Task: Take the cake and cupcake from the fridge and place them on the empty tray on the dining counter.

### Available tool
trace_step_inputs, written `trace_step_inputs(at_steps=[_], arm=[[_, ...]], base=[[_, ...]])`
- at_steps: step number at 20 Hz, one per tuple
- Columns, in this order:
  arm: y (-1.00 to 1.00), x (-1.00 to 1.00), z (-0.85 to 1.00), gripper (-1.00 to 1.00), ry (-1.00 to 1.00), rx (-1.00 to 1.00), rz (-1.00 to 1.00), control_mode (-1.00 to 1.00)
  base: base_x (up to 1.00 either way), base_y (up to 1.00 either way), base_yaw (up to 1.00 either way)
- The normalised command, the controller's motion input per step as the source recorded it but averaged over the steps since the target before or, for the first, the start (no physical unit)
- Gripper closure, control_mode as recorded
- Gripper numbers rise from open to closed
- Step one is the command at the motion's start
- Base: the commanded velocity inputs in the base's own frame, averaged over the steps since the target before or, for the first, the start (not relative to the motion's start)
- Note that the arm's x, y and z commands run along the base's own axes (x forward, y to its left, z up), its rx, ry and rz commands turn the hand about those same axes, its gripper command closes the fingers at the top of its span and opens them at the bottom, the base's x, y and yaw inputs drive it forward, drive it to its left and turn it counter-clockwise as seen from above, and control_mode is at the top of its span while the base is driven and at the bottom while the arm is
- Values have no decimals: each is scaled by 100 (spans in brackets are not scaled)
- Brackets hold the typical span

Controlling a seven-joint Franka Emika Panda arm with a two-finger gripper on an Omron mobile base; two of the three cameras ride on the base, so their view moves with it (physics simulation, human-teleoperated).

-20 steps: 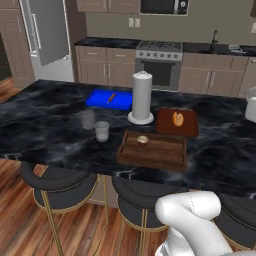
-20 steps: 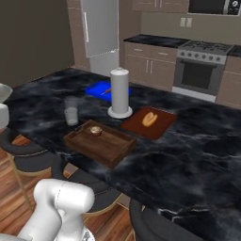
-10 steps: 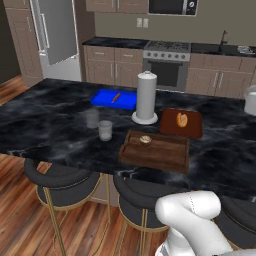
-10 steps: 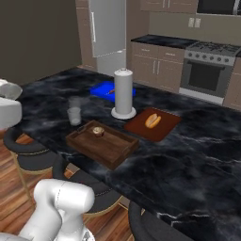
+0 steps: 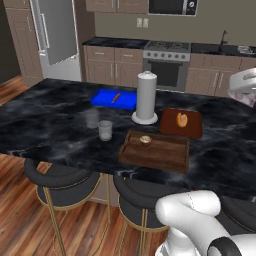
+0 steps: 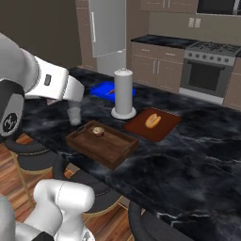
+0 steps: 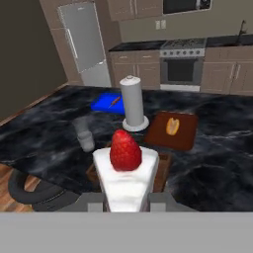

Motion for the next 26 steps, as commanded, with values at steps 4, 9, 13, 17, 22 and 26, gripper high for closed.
trace_step_inputs(at_steps=[4, 9, 13, 17, 22, 26], arm=[[-21, 72, -36, 100, 15, 0, 11, -100], [-1, 22, -48, 100, 2, 0, 14, -100], [7, 0, -68, 100, -2, 0, 15, -100], [7, 21, -71, 100, -1, 0, 9, -100], [3, 60, -62, 100, 2, 0, 3, -100], [9, 76, -60, 100, 7, 0, 0, -100]], base=[[0, 0, 0], [0, 0, 0], [0, 0, 0], [0, 0, 0], [0, 0, 0], [0, 0, 0]])
